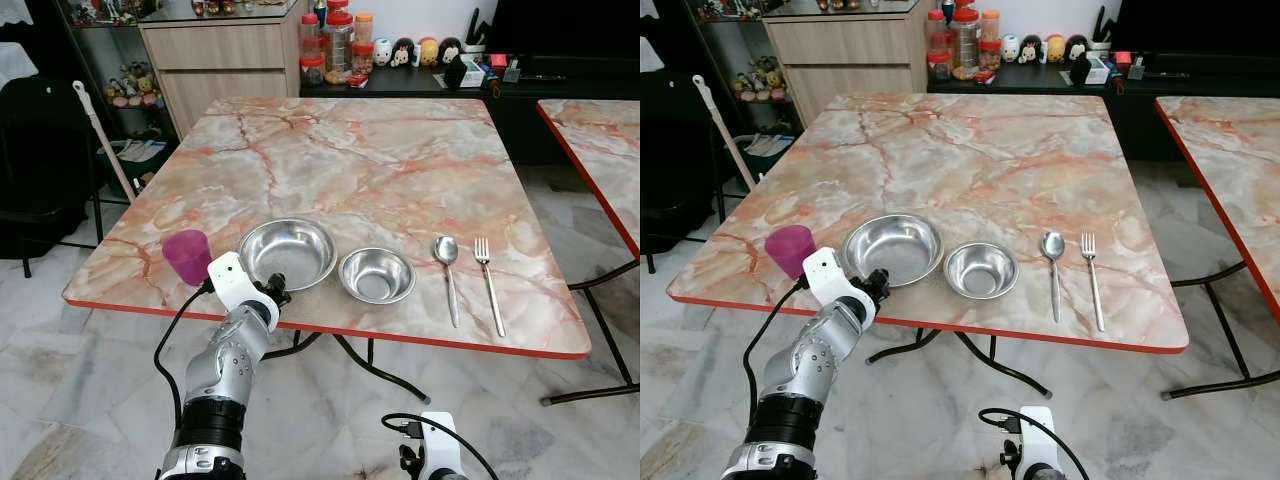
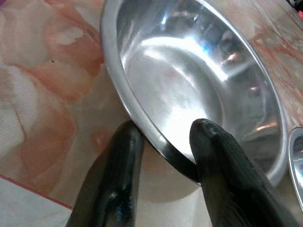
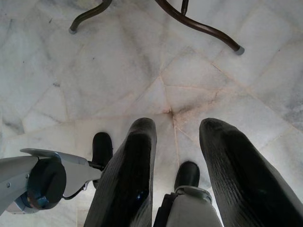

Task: Setting the table

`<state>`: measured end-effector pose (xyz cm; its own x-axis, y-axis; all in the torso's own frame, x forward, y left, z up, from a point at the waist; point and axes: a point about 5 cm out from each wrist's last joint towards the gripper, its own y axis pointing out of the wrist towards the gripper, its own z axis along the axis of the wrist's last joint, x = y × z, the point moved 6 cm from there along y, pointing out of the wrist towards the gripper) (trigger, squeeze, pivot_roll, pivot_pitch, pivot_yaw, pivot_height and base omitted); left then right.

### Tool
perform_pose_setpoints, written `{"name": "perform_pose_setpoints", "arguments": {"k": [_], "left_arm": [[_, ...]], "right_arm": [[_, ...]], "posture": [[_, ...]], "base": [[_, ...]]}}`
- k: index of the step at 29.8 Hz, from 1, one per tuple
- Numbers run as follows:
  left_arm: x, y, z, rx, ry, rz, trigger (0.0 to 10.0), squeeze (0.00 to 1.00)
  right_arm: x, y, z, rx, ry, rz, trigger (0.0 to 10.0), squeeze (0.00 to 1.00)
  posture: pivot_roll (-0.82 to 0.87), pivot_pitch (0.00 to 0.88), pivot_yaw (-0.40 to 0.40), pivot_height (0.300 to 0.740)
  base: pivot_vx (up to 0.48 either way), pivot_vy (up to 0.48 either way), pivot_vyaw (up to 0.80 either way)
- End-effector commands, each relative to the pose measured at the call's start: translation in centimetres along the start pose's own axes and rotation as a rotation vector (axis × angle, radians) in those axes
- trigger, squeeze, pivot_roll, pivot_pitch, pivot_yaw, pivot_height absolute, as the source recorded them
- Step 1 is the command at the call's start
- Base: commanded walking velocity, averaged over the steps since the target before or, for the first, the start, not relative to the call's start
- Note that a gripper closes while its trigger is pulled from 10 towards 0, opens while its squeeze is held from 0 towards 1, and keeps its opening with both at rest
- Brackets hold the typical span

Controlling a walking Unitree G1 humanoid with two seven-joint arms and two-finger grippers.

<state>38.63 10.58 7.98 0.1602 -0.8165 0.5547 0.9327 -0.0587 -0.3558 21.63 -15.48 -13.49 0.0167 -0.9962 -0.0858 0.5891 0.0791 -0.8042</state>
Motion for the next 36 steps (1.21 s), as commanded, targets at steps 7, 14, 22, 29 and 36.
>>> {"name": "perform_pose_setpoints", "arguments": {"k": [7, 14, 22, 29, 36], "left_arm": [[-0.2, -0.2, 1.6, 0.056, -0.020, 0.029, 0.0, 0.00], [-0.7, -0.3, 2.3, 0.096, -0.057, 0.060, 0.0, 0.00], [0.3, -0.6, 3.5, 0.178, -0.142, -0.010, 0.0, 0.00], [0.7, -0.9, 4.6, 0.255, -0.218, -0.056, 0.0, 0.00], [1.5, -1.5, 6.9, 0.379, -0.265, -0.127, 3.6, 0.00]], "right_arm": [[-0.4, 0.1, 0.6, 0.014, 0.004, 0.009, 10.0, 0.00], [-0.4, 0.1, 0.6, 0.014, 0.003, 0.010, 10.0, 0.00], [-0.3, 0.1, 0.6, 0.013, 0.002, 0.009, 10.0, 0.00], [0.0, 0.1, 0.7, 0.015, 0.005, 0.004, 10.0, 0.00], [0.2, 0.1, 1.0, 0.023, 0.002, 0.003, 10.0, 0.00]], "posture": [[0.11, 0.000, 0.057, 0.740], [0.11, 0.000, 0.053, 0.740], [0.11, 0.000, 0.050, 0.740], [0.11, 0.000, 0.039, 0.740], [0.11, 0.000, 0.026, 0.740]], "base": [[0.000, 0.000, 0.00], [0.000, 0.000, 0.00], [0.000, 0.000, 0.00], [0.000, 0.000, 0.00], [0.000, 0.000, 0.00]]}}
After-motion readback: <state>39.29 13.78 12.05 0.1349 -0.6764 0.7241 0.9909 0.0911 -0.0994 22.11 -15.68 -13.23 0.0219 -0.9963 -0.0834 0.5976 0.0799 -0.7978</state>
